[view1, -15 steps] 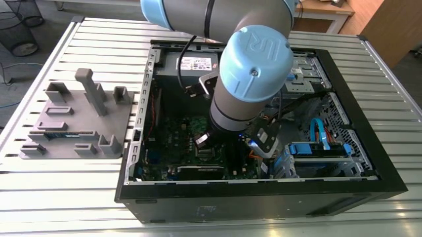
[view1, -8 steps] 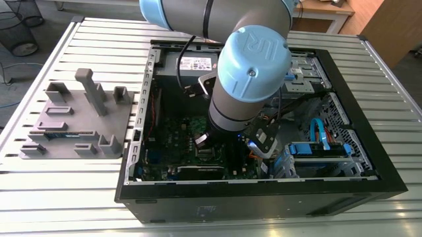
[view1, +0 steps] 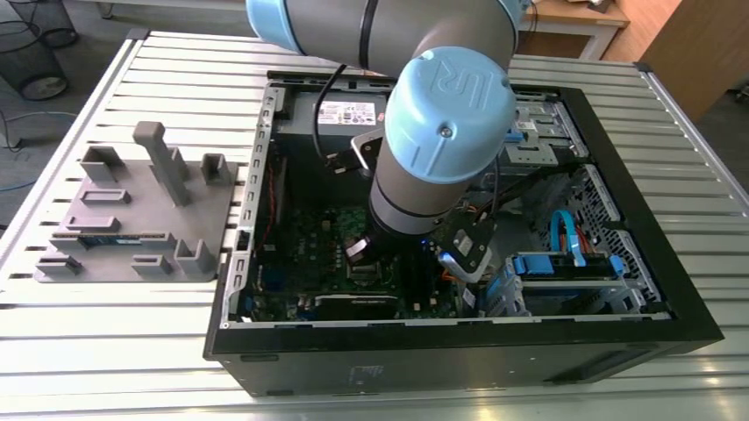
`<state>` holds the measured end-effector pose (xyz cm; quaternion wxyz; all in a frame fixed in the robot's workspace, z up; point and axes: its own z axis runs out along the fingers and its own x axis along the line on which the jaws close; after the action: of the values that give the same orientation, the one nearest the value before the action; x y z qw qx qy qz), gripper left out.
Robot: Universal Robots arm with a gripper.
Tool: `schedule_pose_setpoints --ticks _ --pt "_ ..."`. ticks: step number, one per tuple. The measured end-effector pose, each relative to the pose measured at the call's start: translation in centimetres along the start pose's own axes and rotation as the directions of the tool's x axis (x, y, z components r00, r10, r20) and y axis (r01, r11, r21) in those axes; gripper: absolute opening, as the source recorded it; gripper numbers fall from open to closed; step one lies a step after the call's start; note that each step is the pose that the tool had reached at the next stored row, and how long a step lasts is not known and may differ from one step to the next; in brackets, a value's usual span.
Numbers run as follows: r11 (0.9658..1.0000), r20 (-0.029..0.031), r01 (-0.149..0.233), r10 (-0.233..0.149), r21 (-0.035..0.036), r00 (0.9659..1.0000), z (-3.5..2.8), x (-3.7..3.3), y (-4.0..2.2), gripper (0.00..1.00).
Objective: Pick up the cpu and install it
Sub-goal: 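Install the first cpu locking lever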
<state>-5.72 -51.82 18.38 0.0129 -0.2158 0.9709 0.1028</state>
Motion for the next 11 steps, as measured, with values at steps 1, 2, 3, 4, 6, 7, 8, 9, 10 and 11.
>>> schedule_pose_setpoints --ticks 1,2,3,4,6,7,8,9,10,11 --pt "1.0000 0.0000 0.000 0.000 0.0000 1.0000 -0.01 0.02 -0.05 0.11" --pt "1.0000 0.0001 0.000 0.000 0.0001 1.0000 -0.02 0.04 -0.09 0.11" --pt "1.0000 -0.0001 0.000 0.000 0.0004 1.0000 -0.03 0.05 -0.10 0.11" --pt "1.0000 -0.0003 0.000 0.000 0.0005 1.0000 -0.04 0.05 -0.10 0.11" --pt "1.0000 -0.0003 0.000 0.000 0.0004 1.0000 -0.04 0.05 -0.11 0.11" --pt "1.0000 -0.0003 0.000 0.000 0.0004 1.0000 -0.04 0.05 -0.11 0.11" --pt "1.0000 -0.0003 0.000 0.000 0.0004 1.0000 -0.08 0.05 -0.10 0.11" --pt "1.0000 -0.0001 0.000 0.000 0.0001 1.0000 -0.24 0.03 -0.05 0.11" --pt "1.0000 0.0004 0.000 0.000 -0.0008 1.0000 -0.44 0.02 0.00 0.11" --pt "1.0000 0.0007 0.000 0.000 -0.0009 1.0000 -0.73 0.00 0.06 0.11"
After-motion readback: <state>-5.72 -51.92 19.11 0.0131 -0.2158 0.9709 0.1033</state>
